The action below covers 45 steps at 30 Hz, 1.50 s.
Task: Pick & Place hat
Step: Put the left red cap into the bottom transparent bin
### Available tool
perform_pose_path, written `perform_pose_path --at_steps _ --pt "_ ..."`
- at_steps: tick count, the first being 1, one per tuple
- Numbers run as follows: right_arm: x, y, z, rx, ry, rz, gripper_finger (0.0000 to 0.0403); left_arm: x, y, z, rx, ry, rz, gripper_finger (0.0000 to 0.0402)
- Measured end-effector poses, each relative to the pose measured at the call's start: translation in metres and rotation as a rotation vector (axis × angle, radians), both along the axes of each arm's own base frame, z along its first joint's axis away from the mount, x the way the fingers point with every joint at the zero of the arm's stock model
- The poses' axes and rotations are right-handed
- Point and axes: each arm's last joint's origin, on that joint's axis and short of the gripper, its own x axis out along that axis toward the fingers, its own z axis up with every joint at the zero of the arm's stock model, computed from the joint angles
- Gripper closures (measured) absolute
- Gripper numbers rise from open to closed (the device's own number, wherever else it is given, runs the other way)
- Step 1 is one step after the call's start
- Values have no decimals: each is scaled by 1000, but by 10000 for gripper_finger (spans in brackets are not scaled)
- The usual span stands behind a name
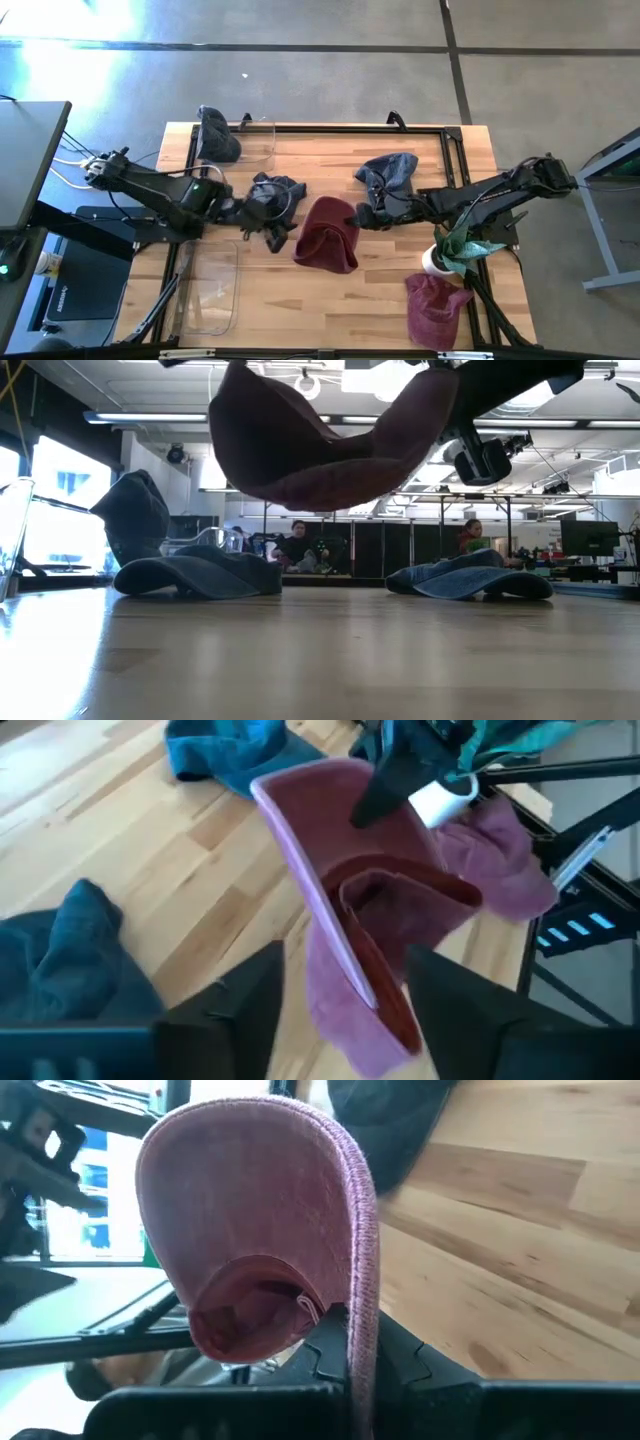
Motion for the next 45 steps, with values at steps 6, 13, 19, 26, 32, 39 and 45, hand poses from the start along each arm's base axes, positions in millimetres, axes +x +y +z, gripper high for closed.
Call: perform_pose_path --at_steps 6,13,19,26,32,39,45 --pt "1 5 15 -76 79 22 397 33 21 -13 -35 0 -12 164" --pt "3 5 32 -153 129 45 397 51 37 -28 -43 28 6 196" --pt "4 5 39 -200 120 58 397 57 40 -32 -23 35 6 259" --pt "4 5 38 -235 122 80 380 57 40 -32 -29 35 4 381" --pt "3 1 38 -334 135 131 336 55 51 -36 -128 86 12 396" --pt "-6 7 62 -502 177 148 326 49 77 -42 -207 178 84 399" --pt "10 48 122 -872 -17 428 378 47 95 -44 -261 194 101 400"
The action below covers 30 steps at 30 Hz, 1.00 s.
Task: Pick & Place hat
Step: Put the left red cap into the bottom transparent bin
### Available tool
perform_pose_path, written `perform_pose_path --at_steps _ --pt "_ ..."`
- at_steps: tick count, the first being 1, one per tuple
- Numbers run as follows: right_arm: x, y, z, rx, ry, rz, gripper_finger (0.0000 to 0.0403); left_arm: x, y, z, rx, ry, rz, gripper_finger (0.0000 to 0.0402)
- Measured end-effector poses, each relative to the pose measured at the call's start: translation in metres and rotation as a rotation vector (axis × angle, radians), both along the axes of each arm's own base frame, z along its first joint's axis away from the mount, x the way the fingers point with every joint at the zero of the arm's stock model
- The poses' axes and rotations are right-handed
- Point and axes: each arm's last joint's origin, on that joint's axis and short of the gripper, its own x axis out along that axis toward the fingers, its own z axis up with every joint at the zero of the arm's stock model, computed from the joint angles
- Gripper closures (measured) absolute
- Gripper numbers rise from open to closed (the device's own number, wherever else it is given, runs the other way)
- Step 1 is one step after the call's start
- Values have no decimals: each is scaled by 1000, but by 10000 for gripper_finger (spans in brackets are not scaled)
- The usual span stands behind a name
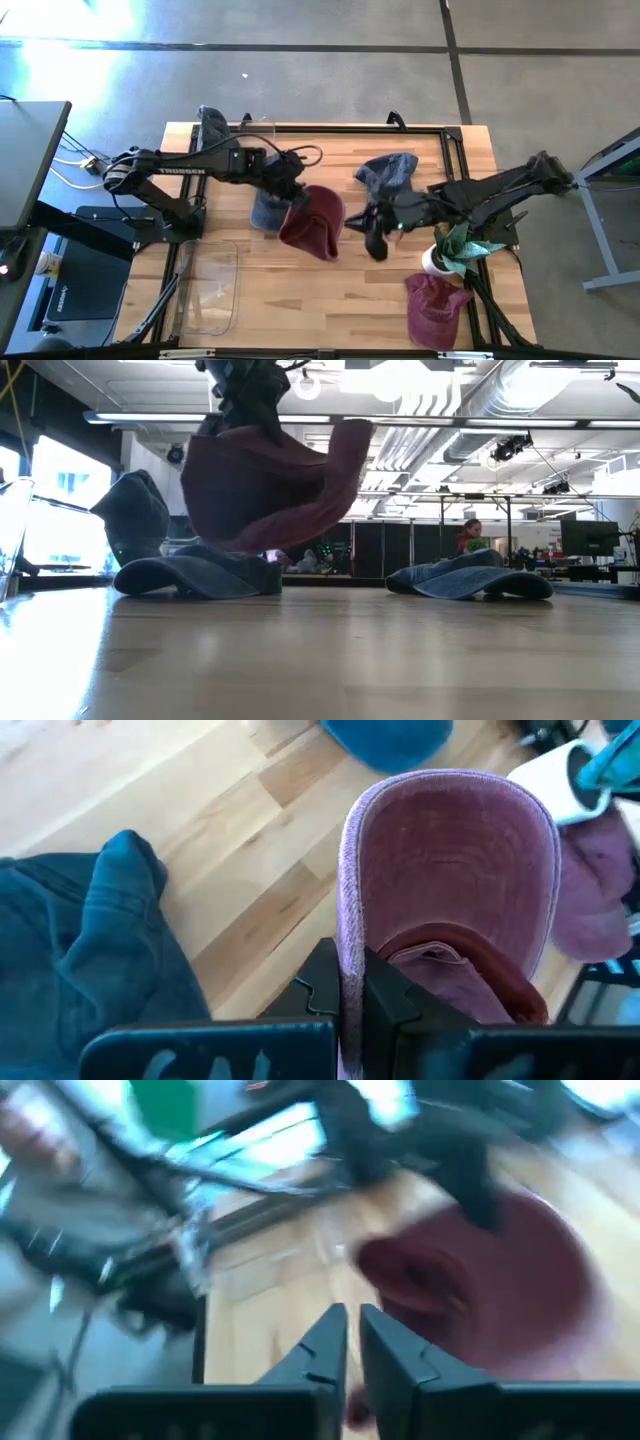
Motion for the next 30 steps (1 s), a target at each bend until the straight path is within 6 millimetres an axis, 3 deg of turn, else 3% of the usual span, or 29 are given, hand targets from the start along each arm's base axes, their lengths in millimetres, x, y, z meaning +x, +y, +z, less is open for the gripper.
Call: perform_pose_path --at_steps 2,5,8,12,16,20,30 --pt "14 15 10 -100 -13 118 396 0 4 0 -21 -3 -10 400" --pt "40 40 3 -247 54 255 394 5 10 -1 -67 -36 -48 400" --pt "62 64 -24 -373 194 357 396 11 16 -8 -118 -36 -70 400" --pt "80 81 -63 -493 344 355 400 17 16 -13 -173 -39 -131 400" --pt "91 87 -90 -574 364 284 402 20 10 -19 -206 -20 -157 400" --pt "97 88 -100 -601 287 257 402 24 8 -23 -229 -17 -156 401" --pt "102 64 -132 -634 315 299 402 29 7 -17 -239 -77 -125 401"
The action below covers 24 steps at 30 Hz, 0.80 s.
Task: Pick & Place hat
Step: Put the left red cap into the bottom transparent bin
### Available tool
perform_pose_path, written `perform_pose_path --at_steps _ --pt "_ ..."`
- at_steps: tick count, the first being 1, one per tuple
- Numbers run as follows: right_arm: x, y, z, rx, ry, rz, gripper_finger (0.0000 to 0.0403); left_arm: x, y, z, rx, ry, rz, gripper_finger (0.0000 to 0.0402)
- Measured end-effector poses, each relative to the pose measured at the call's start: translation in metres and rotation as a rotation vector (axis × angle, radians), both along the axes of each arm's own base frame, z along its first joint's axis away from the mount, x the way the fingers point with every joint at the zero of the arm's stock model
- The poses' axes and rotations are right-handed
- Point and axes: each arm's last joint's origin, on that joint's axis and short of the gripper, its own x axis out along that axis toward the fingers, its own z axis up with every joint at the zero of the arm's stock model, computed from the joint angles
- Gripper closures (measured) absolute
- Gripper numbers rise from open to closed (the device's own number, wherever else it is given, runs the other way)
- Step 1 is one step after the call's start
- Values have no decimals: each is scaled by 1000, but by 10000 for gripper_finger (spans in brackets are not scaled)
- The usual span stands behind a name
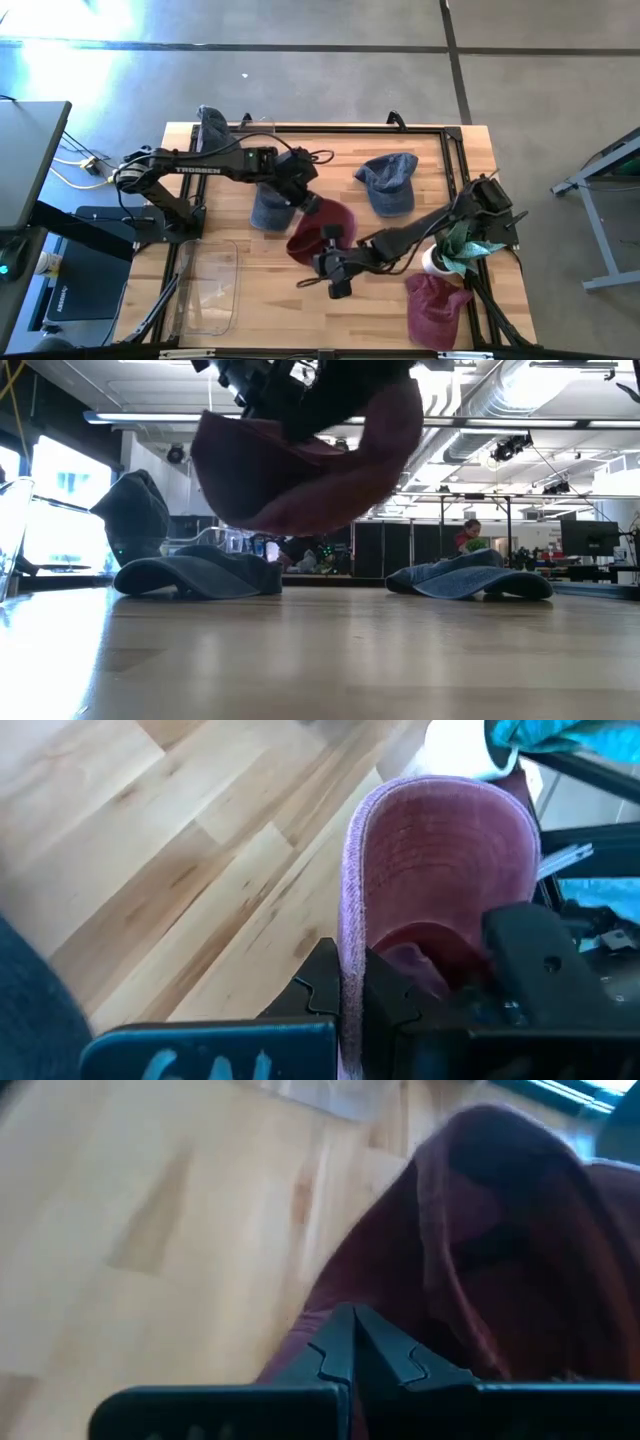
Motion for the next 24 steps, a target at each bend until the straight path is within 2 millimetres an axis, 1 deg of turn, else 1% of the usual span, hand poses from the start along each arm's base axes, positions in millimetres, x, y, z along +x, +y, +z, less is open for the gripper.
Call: perform_pose_path --at_steps 4,6,9,13,16,18,21,24 --pt "-2 -5 -6 -145 -44 -118 402 1 0 1 -10 -13 13 401" --pt "-1 -6 -5 -156 -69 -146 402 2 -4 1 -9 -11 12 401" --pt "3 -11 -3 -80 -118 -224 402 2 -10 1 -5 -11 3 401" --pt "5 -24 -4 27 -154 -394 402 5 -20 3 2 -32 -6 401" --pt "6 -28 -5 79 -164 -451 402 6 -25 4 18 -46 -1 401" --pt "6 -27 -4 81 -169 -447 402 6 -27 4 19 -45 -1 401" --pt "4 -17 0 68 -167 -403 403 5 -26 3 21 -32 -3 401" --pt "-2 -3 14 113 -185 -341 402 3 -26 1 36 -9 -2 401"
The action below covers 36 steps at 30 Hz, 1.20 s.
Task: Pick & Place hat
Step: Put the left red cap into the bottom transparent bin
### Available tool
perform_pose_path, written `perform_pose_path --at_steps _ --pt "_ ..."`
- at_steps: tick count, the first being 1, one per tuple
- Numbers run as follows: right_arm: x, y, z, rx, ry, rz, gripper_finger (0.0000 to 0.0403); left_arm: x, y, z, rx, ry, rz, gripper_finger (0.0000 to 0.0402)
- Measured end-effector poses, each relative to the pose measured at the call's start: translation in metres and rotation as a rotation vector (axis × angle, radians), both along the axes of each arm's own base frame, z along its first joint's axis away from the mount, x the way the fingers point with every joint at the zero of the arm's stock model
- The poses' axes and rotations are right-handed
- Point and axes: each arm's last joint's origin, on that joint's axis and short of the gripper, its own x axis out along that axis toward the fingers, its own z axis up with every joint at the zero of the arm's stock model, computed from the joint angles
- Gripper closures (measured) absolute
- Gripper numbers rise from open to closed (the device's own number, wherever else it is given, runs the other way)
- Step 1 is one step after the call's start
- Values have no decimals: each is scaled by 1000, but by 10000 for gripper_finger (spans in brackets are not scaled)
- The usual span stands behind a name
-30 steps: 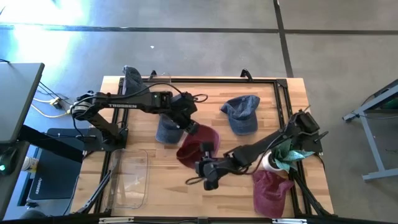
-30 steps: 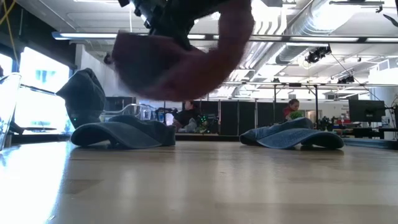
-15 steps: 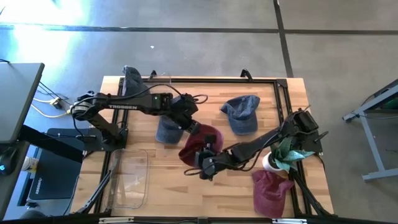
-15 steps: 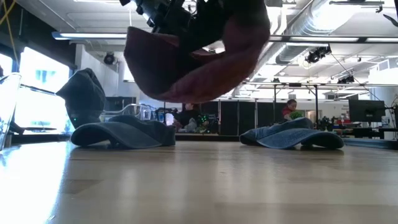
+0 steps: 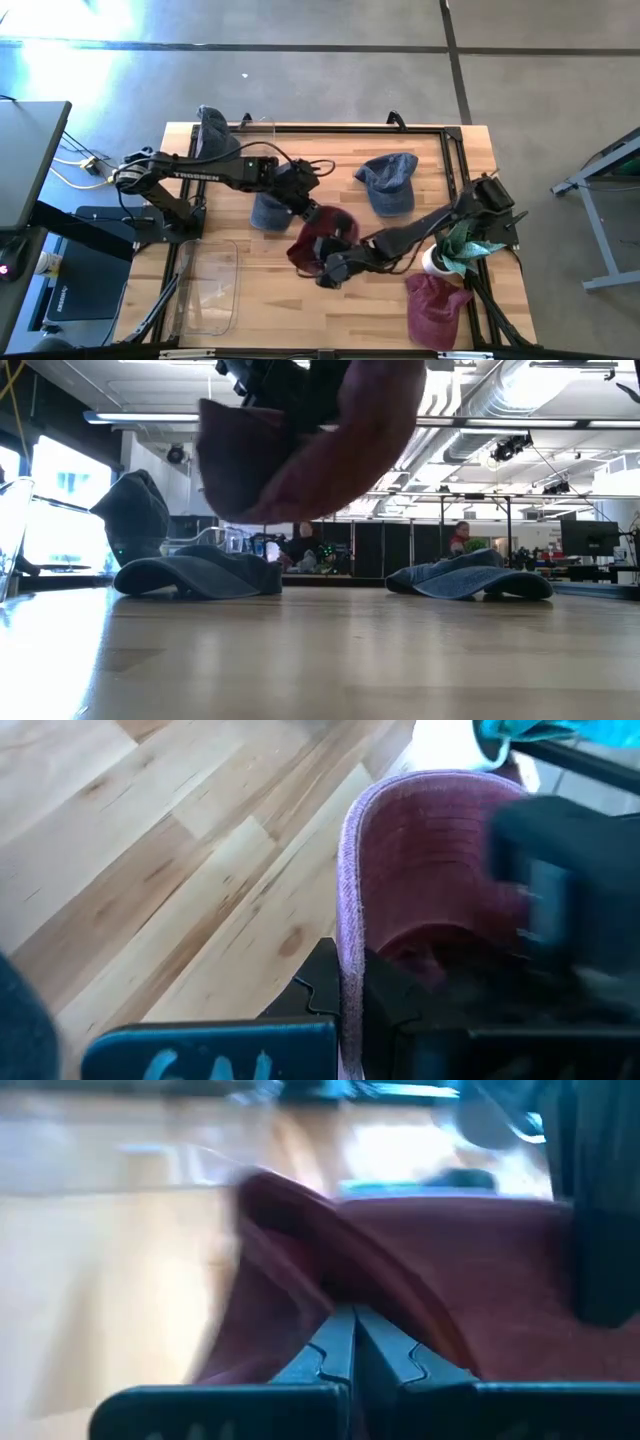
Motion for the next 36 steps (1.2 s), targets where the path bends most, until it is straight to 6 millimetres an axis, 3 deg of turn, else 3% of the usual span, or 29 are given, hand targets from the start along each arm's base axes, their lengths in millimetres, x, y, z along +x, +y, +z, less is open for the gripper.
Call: perform_pose_path --at_steps 8,11,14,19,23,28,36 --pt "-35 18 41 143 28 200 389 5 3 -14 10 61 -4 401" --pt "-45 18 52 182 71 342 353 6 10 -14 -18 52 2 401" --pt "-45 24 50 179 117 543 297 12 22 -21 -55 61 35 401" --pt "-38 31 23 32 221 645 196 21 41 -38 -122 91 80 401" --pt "-28 32 -10 -225 327 623 150 30 48 -47 -180 78 72 401" --pt "-22 31 -45 -450 466 545 144 34 50 -53 -212 78 66 401" --pt "-23 33 -80 -451 606 515 166 32 55 -54 -217 84 88 401"
